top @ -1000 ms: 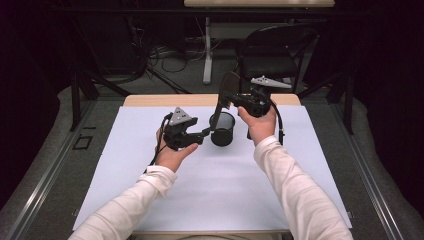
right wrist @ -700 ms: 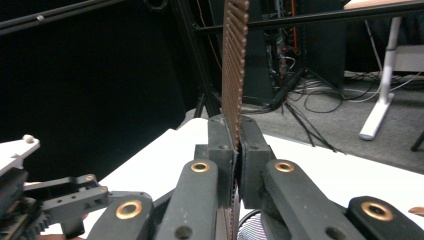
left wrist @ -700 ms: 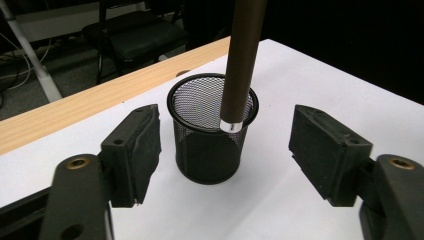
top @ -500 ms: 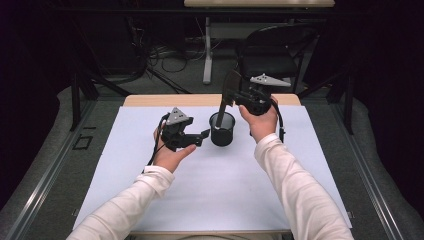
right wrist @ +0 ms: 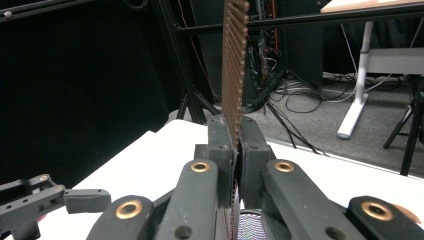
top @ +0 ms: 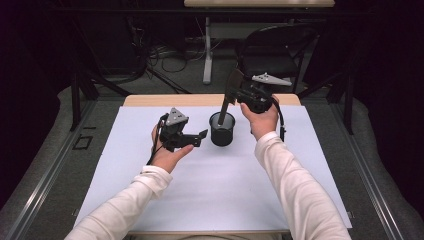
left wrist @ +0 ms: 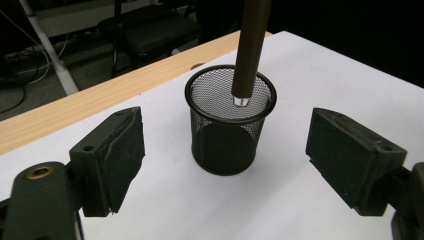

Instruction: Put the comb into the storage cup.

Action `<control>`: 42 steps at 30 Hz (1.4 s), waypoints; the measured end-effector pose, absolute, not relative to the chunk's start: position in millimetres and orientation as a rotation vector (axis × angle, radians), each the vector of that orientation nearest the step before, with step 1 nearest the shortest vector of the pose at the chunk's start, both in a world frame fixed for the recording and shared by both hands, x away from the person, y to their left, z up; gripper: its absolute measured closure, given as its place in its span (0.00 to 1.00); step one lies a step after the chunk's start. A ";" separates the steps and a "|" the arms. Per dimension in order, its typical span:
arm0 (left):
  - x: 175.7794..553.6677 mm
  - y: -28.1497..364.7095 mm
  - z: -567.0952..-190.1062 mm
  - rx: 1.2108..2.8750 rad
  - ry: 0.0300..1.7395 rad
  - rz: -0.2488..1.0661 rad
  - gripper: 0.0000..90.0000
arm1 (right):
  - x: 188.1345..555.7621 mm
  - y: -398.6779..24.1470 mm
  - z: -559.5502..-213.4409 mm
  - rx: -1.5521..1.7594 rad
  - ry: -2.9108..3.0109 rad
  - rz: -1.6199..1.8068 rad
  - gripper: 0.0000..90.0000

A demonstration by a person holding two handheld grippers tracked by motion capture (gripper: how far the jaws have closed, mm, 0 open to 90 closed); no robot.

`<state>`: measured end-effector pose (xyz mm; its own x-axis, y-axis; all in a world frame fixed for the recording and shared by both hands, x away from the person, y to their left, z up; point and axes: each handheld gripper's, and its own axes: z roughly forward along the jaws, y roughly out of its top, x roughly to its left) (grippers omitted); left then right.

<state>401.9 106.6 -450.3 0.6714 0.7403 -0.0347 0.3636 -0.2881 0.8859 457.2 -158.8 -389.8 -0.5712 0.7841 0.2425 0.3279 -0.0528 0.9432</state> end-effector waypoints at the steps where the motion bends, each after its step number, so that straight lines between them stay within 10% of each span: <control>1: 402.0 107.1 -451.1 1.900 0.869 0.475 0.18 | 457.8 -159.0 -390.3 1.188 1.850 1.659 0.97; 42: 402.3 110.1 -452.6 1.890 0.887 0.482 0.17 | 481.8 -160.3 -445.6 1.331 1.860 1.624 0.97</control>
